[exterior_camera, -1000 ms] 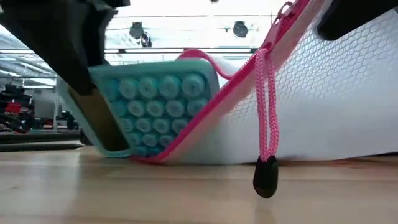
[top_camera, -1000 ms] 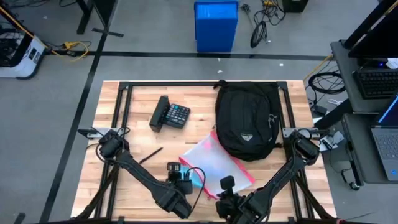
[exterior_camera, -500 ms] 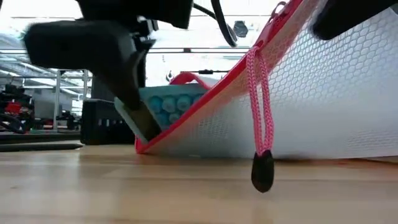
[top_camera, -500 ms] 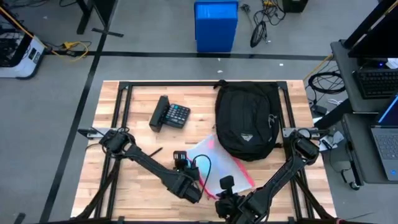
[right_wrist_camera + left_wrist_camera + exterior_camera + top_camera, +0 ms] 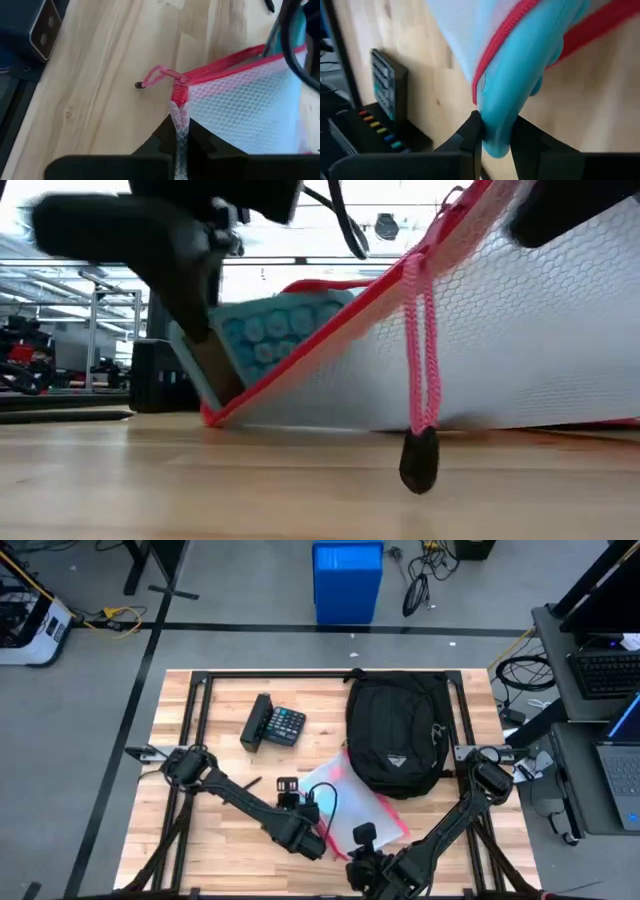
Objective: Unpack backpack
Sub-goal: Remove the blue calculator from the white zip bag
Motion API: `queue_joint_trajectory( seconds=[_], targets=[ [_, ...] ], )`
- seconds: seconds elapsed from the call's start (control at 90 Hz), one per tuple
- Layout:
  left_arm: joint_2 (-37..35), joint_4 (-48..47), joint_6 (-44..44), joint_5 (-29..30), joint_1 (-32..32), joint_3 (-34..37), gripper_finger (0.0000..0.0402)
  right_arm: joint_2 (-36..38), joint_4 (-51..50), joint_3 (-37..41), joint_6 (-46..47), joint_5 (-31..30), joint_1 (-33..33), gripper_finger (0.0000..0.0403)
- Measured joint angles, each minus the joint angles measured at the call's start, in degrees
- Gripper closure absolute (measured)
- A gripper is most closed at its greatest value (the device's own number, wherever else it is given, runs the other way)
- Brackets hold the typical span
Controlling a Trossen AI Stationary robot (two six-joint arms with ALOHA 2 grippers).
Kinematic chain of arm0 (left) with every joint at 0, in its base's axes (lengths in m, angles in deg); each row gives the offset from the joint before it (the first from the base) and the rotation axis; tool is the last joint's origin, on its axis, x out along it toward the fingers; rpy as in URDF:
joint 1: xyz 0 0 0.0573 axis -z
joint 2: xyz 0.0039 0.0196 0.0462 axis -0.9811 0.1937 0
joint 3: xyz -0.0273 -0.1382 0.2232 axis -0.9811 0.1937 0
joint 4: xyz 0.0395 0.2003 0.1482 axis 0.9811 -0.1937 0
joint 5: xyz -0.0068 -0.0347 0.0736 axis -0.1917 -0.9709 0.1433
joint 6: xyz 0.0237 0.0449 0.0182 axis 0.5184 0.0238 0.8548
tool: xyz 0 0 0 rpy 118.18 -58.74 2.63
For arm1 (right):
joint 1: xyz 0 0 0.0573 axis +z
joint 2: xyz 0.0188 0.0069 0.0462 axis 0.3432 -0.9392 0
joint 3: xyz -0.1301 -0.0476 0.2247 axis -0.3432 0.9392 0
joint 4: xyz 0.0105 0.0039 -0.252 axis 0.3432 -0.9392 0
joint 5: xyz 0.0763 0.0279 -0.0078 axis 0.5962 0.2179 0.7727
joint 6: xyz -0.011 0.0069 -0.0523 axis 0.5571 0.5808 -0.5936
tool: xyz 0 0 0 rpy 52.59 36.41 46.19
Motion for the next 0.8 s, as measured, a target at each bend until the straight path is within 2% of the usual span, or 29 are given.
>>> queue_joint_trajectory(
  seconds=[0.189,0.511,0.8],
  targets=[
    [0.1,-5.1,-1.3,-3.5,2.8,-3.1,0.0342,0.0,0.0,0.0,0.0,0.1,0.0,0.0403],
    [0.0,-5.3,-1.1,-8.5,5.7,-3.8,0.0343,0.0,0.0,0.0,0.0,0.1,0.0,0.0403],
    [-3.0,-4.6,2.2,-12.0,5.2,-3.7,0.0342,0.0,-0.6,0.0,0.3,1.4,0.0,0.0403]
  ],
)
